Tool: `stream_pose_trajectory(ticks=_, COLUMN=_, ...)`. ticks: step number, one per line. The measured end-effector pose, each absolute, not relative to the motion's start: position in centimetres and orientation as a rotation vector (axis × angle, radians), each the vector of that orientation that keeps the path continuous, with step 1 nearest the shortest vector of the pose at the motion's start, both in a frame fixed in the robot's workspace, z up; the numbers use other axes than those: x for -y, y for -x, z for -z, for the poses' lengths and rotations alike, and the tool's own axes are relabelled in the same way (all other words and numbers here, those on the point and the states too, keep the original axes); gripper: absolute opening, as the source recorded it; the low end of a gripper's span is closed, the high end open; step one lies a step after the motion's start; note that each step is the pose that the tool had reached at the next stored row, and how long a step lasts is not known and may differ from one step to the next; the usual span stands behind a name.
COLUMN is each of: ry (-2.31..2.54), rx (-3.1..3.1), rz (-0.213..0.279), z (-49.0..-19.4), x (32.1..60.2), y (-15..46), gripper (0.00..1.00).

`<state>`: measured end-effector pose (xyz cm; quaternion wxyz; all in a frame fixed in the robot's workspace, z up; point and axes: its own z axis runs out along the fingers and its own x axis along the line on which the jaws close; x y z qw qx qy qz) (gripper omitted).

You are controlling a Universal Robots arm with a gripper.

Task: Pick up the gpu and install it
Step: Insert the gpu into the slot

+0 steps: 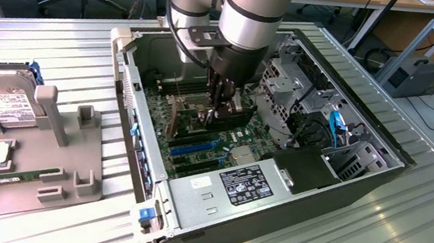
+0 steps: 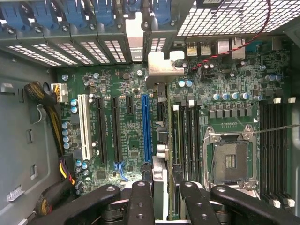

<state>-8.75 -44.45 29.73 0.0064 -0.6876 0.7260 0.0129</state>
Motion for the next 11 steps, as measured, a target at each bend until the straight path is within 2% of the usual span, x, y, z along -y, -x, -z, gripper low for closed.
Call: stream_pose_trajectory(ticks=11, ry=2.151, rx=-2.272, rz=-0.040, z=-29.54, x=44.49, y=8.89, gripper=0.27)
